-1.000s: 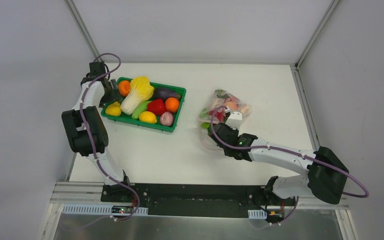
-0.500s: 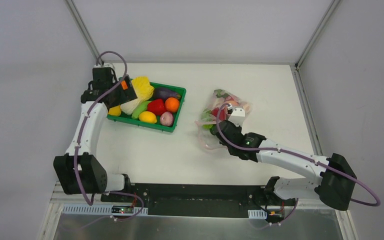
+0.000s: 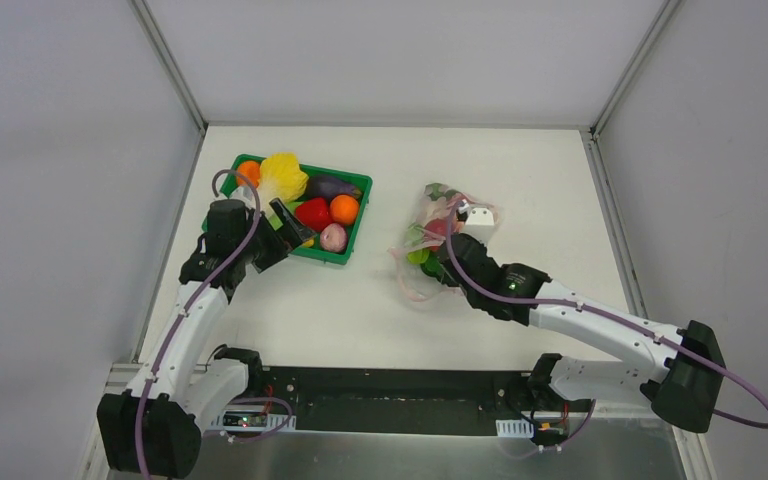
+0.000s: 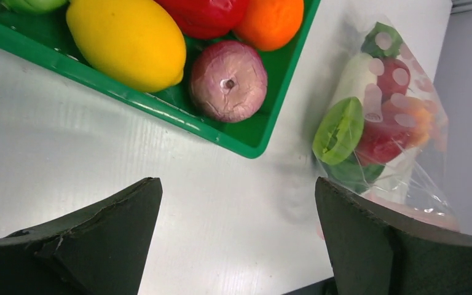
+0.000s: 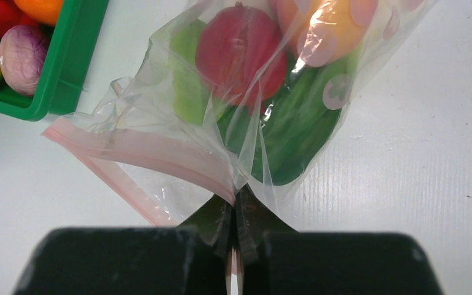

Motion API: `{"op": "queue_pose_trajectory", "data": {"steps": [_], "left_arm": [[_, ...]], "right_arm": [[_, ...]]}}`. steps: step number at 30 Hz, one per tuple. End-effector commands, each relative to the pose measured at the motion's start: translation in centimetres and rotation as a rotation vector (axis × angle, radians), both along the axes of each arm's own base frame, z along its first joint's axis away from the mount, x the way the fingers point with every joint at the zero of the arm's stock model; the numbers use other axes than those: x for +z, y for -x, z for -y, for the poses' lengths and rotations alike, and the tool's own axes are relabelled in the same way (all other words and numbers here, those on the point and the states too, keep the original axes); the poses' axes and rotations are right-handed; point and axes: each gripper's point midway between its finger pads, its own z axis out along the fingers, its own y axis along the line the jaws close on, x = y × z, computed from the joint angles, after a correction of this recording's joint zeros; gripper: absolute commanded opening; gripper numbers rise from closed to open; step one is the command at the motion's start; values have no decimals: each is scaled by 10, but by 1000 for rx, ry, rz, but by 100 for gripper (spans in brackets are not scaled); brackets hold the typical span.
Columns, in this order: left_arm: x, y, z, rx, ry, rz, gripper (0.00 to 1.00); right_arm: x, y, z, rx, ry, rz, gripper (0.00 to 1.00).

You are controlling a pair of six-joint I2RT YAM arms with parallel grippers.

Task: Open the zip-top bag and remove the fake food
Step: Place the fake fruit in the bin, then pick up the fake fruit from the zipper food storage bag.

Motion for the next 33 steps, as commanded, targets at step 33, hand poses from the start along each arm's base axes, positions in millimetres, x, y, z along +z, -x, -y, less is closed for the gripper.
{"op": "queue_pose_trajectory", "data": {"steps": [33], "left_arm": [[22, 34, 231, -320, 125, 73, 66]], "right_arm": [[17, -3, -49, 19, -108, -33, 0]]}}
